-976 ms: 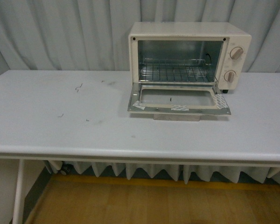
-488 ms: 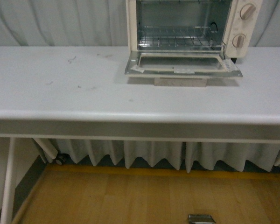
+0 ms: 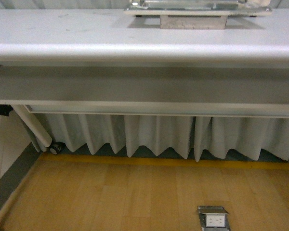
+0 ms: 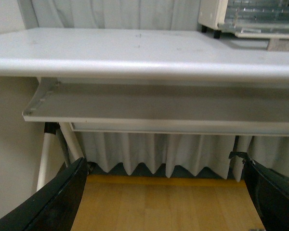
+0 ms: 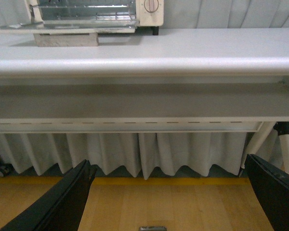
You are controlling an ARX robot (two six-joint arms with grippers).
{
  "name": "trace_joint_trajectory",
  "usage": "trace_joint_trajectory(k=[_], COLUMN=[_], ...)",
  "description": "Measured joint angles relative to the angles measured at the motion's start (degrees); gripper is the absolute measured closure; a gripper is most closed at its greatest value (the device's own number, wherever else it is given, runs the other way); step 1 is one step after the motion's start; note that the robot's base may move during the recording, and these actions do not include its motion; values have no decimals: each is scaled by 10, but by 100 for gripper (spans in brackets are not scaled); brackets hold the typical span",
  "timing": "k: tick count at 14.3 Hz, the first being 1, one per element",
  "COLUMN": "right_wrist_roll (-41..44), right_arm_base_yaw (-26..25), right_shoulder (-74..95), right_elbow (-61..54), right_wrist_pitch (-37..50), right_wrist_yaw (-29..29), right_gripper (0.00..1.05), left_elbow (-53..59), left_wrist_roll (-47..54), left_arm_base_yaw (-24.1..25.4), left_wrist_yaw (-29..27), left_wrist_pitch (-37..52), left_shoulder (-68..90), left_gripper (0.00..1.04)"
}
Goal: Open oven
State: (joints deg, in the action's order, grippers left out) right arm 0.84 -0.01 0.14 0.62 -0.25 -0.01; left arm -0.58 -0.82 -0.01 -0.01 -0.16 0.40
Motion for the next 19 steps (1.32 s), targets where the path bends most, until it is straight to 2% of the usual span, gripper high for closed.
trace_joint_trajectory(k=[19], right_wrist_roll=[0], right_arm_base_yaw=[0], right_shoulder=[0], right_elbow=[0], right_wrist_pitch=[0], right_wrist_yaw=[0], right_gripper=[6], left_elbow=[0], left_wrist_roll=[0], left_arm_base_yaw=[0], left_wrist_yaw=[0], left_wrist_pitch=[-1], left_shoulder=[0], left_gripper=[7])
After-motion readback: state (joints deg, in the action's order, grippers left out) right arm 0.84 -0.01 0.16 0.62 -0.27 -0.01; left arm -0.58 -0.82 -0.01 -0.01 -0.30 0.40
